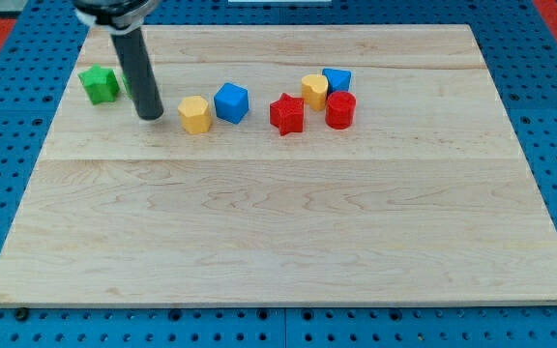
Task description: Move the cube left above the red star
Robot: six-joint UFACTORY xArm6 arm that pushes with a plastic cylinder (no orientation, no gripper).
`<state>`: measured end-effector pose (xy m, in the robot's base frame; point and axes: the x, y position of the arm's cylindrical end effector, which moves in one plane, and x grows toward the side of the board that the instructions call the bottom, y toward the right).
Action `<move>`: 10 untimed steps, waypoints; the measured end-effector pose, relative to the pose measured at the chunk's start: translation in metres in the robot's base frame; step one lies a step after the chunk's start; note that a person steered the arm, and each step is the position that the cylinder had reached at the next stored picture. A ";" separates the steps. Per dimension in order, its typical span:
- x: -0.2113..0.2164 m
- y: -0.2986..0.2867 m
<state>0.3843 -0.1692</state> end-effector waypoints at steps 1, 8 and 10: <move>0.039 0.001; 0.009 0.020; -0.021 0.103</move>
<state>0.3636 -0.0662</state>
